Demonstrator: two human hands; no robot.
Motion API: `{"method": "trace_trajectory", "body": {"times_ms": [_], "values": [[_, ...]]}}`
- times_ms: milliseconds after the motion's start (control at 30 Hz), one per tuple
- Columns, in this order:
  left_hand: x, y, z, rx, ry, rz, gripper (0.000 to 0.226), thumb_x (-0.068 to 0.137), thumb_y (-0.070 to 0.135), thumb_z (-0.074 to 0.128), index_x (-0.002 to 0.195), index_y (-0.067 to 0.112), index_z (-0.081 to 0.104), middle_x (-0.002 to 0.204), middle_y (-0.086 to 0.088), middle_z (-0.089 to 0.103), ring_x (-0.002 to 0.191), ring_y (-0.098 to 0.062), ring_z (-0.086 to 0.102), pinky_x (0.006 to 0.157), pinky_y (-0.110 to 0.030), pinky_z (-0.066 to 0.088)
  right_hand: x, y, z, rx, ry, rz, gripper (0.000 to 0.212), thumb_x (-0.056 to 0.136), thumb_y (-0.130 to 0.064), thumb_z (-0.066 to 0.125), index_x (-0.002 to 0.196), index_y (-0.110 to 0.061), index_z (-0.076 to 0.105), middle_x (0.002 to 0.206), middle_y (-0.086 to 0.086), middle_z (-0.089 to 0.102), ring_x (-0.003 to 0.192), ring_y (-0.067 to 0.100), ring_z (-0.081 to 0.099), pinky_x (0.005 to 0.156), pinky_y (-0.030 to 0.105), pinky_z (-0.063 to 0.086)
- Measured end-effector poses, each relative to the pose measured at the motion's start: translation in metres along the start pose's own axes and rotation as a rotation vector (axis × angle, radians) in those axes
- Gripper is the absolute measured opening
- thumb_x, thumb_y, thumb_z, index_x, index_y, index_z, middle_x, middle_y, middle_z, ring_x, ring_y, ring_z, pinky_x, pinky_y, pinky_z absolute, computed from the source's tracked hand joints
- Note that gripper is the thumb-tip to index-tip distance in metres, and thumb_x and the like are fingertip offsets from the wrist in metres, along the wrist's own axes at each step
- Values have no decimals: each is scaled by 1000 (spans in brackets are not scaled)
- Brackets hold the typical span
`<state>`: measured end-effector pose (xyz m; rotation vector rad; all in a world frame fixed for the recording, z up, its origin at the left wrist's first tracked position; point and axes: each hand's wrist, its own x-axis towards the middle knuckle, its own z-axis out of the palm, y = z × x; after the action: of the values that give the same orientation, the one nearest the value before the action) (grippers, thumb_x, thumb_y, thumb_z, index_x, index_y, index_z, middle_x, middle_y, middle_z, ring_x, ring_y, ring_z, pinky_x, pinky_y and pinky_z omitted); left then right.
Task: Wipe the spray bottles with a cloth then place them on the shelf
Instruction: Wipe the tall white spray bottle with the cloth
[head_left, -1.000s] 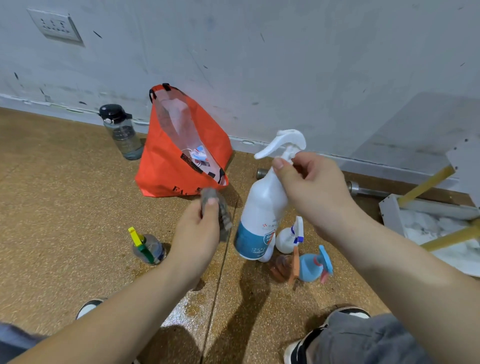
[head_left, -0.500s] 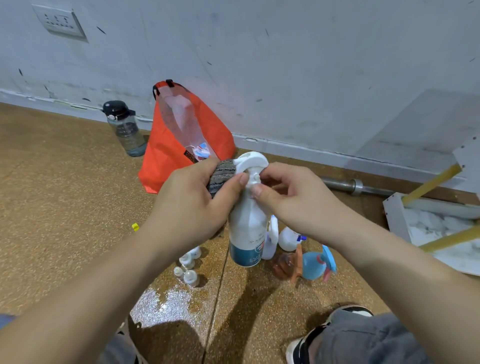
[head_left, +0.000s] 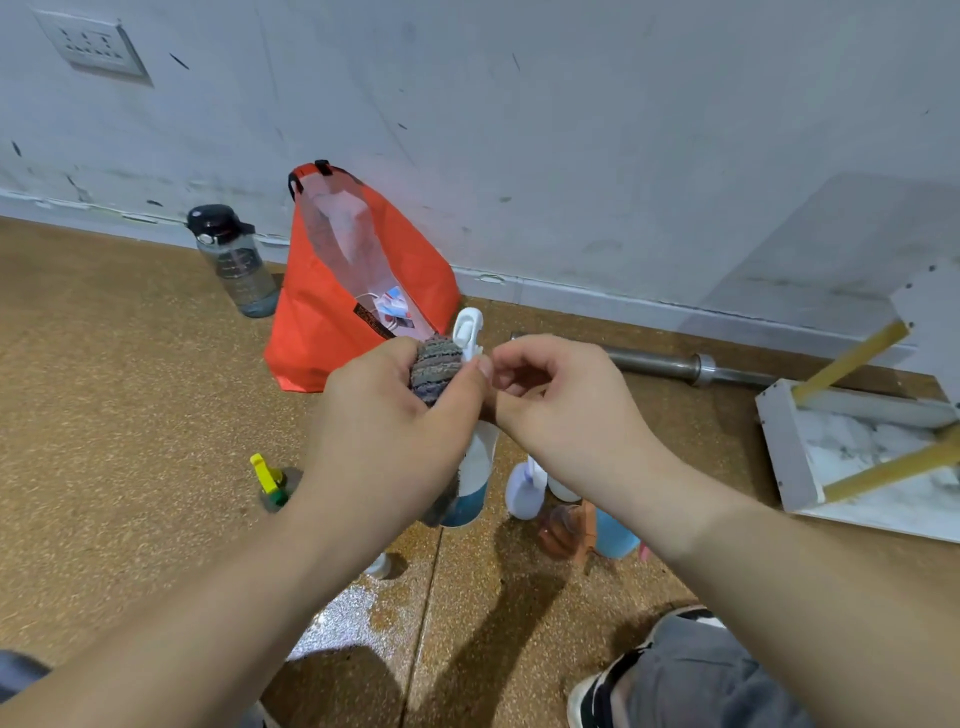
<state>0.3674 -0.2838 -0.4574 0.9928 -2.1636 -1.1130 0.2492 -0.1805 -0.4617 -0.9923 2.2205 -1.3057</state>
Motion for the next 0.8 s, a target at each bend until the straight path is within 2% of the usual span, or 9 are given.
{"method": "trace_trajectory", "body": {"times_ms": [100, 167, 267, 367, 433, 500, 567, 700, 800], "values": [[-2, 7, -2, -55, -21, 17, 45, 90, 40, 76, 63, 14, 52, 46, 9, 51, 43, -6, 45, 42, -19, 33, 4, -6, -10, 32, -73, -25, 25, 85, -4, 73, 83, -28, 73, 77, -10, 65, 66, 2, 54, 65, 15, 44], [-3, 8, -5, -109, -63, 36, 42, 89, 38, 77, 62, 15, 54, 45, 10, 50, 43, -4, 45, 43, -19, 33, 4, -10, -15, 87, -161, -34, 30, 85, 2, 69, 78, -28, 70, 69, -12, 58, 59, 0, 46, 60, 13, 39], [-3, 9, -13, -194, -184, 84, 36, 90, 36, 79, 65, 18, 59, 49, 7, 51, 46, -5, 44, 46, -23, 37, 3, -11, -20, 88, -189, -65, 22, 83, 2, 72, 79, -20, 69, 67, -11, 52, 57, 0, 43, 58, 12, 36], [-5, 16, -24, -357, -265, 75, 28, 93, 35, 72, 78, 13, 69, 61, -12, 62, 54, -10, 53, 49, -23, 44, 0, -12, -24, 109, -192, -65, 13, 86, -8, 74, 85, -20, 72, 72, -5, 59, 63, 3, 48, 60, 18, 43], [-2, 15, -27, -403, -155, 17, 31, 95, 40, 70, 82, 12, 73, 71, -11, 70, 63, -11, 61, 58, -26, 53, 0, -11, -26, 132, -184, -53, 9, 92, -14, 72, 91, -23, 75, 84, 8, 69, 76, 9, 59, 71, 33, 54], [6, 4, -32, -425, -40, -101, 36, 96, 46, 69, 86, 12, 73, 84, -15, 74, 75, -18, 69, 77, -42, 62, 2, -12, -29, 188, -170, -40, 10, 89, -21, 75, 99, -20, 76, 100, 16, 72, 89, 14, 64, 91, 50, 56], [13, -5, -36, -389, -8, -207, 40, 93, 55, 67, 92, 15, 73, 91, -13, 76, 88, -29, 74, 86, -55, 61, 5, -13, -36, 276, -148, -24, 18, 84, -22, 74, 101, -26, 78, 105, 14, 75, 96, 14, 65, 100, 51, 54], [13, -4, -37, -331, -38, -164, 31, 101, 44, 62, 99, 14, 69, 88, -13, 73, 78, -24, 70, 65, -35, 57, 8, -17, -49, 403, -198, -42, 19, 86, -17, 70, 99, -26, 80, 106, 15, 75, 101, 21, 68, 95, 38, 55], [6, 2, -36, -303, -107, -79, 21, 103, 37, 59, 99, 18, 68, 82, -8, 69, 65, -14, 65, 64, -29, 56, 7, -15, -49, 432, -245, -49, 20, 88, -16, 68, 101, -26, 80, 102, 5, 73, 100, 16, 67, 90, 29, 54]]}}
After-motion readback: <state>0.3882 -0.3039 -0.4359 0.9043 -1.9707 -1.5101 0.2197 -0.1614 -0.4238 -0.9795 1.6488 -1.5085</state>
